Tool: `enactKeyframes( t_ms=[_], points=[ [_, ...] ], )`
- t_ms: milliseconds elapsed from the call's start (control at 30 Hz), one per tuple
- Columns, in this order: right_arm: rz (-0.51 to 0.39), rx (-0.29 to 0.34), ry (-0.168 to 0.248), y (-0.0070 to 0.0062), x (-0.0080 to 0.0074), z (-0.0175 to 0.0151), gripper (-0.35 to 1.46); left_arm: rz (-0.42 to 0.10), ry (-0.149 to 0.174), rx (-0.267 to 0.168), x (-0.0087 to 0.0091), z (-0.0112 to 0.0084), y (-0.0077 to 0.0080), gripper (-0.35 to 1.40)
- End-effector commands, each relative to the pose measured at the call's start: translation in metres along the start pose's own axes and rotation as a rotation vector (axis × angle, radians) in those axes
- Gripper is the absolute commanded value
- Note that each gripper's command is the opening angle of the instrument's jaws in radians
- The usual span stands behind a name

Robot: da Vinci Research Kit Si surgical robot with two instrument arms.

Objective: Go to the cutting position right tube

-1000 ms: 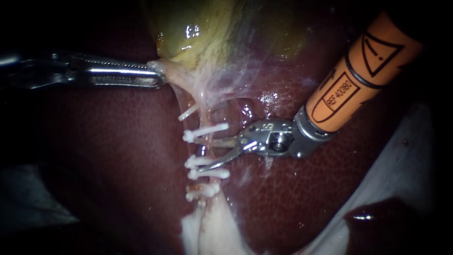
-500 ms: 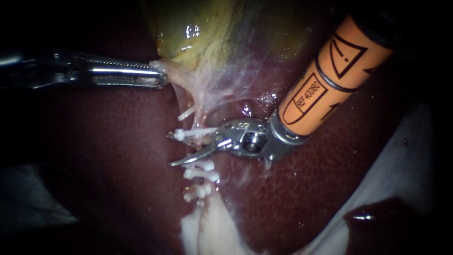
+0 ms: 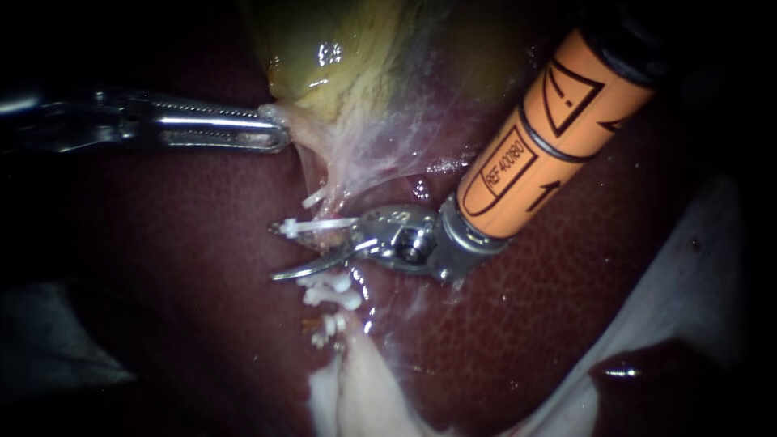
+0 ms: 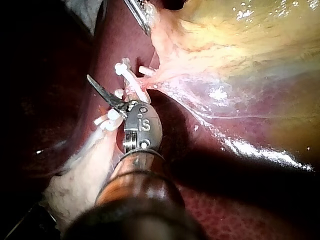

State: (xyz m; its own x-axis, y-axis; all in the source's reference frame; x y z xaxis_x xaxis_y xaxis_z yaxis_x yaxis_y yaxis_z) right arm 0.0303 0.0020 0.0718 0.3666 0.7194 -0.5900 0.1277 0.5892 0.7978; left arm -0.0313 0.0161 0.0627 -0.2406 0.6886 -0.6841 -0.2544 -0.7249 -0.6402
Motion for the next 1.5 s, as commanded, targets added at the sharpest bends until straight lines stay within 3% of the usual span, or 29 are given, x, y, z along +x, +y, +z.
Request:
enactKeyframes(
  t_ms=[33, 233, 600, 867, 1300, 1500],
  points=[
    [0.010, 0.001, -0.001, -0.0001, 0.0000, 0.0000, 1.25, 0.000, 0.000, 0.000, 0.0000, 0.0000, 0.0000, -0.35],
    [0.037, 0.000, -0.002, -0.0001, -0.0004, 0.0001, 1.25, 0.001, 0.000, 0.000, -0.0001, 0.0000, -0.0001, -0.35],
    [0.049, 0.006, -0.023, 0.0007, -0.0031, 0.0010, 1.25, 0.001, 0.000, -0.001, -0.0002, -0.0001, -0.0001, -0.35],
    [0.052, 0.007, -0.022, 0.0006, -0.0026, 0.0008, 1.25, 0.001, 0.000, -0.001, -0.0002, -0.0001, -0.0001, -0.35],
    [0.053, 0.068, -0.010, -0.0025, -0.0009, 0.0006, 1.28, 0.001, 0.000, -0.001, -0.0002, -0.0002, -0.0001, -0.35],
    [0.054, 0.081, -0.012, -0.0027, -0.0009, 0.0006, 1.28, 0.001, 0.000, -0.001, -0.0002, -0.0002, -0.0001, -0.35]
  ],
)
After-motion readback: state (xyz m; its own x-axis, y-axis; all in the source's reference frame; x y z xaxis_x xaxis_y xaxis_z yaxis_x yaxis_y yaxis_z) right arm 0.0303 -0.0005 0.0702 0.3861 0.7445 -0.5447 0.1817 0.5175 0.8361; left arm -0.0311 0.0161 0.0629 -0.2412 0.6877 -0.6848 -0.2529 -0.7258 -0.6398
